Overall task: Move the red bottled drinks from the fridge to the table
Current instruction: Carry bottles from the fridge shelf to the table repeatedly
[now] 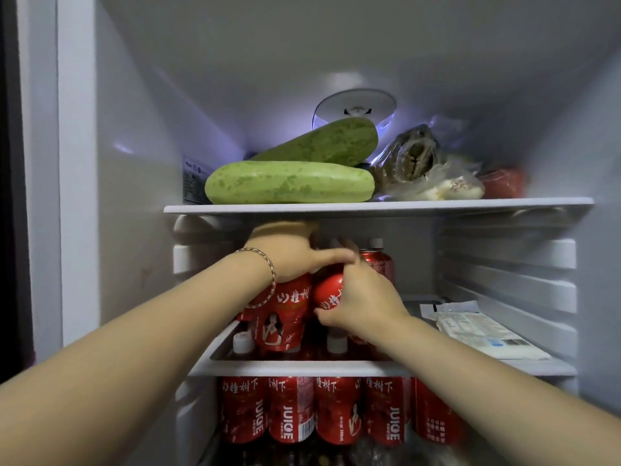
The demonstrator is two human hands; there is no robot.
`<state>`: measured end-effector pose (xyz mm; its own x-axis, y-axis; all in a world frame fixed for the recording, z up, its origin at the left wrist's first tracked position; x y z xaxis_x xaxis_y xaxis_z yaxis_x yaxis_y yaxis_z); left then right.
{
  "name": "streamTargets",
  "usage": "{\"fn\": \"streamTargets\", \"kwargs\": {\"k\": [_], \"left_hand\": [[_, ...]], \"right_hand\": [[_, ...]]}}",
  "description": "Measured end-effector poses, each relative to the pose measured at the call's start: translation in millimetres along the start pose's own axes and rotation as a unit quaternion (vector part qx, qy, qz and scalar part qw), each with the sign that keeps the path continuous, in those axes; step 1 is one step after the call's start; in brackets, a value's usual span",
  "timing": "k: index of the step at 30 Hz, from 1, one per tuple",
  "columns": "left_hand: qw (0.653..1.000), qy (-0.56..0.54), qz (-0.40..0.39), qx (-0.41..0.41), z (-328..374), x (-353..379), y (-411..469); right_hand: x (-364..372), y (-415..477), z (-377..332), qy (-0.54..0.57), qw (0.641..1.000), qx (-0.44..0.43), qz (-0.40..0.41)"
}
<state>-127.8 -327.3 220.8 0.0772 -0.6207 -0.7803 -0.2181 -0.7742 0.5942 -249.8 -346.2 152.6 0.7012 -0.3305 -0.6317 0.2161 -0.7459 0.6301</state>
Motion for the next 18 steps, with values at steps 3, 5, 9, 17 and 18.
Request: {"fn": "streamTargets", "kwargs": {"k": [3, 5, 9, 17, 18], "left_hand": [[0.996, 0.043, -0.009, 0.075, 4.8, 2.4, 6.9], [0.995, 0.025, -0.038, 0.086, 2.9, 3.0, 11.0], [0.996, -0.015, -0.052, 0.069, -3.6, 8.0, 13.9], [0.998, 0.014, 0.022, 0.050, 0.1, 9.0, 5.1], [0.998, 0.021, 0.032, 0.049, 0.2, 9.2, 4.0]], "right_hand": [[-4.4, 2.0, 4.7, 0.085, 0.995, 0.027, 0.036], [-6.2, 2.2, 6.1, 0.110, 0.993, 0.031, 0.041], [-11.6, -0.3, 11.2, 0.146, 0.989, -0.004, -0.032], [-32.0, 42.1, 65.2, 0.174, 0.968, 0.142, 0.113], [-29.4, 46.1, 66.4, 0.141, 0.974, 0.165, 0.069]]}}
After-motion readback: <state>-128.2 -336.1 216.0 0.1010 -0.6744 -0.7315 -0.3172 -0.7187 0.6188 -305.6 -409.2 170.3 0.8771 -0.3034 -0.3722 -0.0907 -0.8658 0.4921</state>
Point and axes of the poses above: each hand's wrist, its own y-axis towards the middle knuckle, its own x-axis out of the palm, z = x × y, the point moved 1 cm from there along y, towards the middle knuckle, and after that the axes turned 14 degrees about y, right-handed, at the moved point
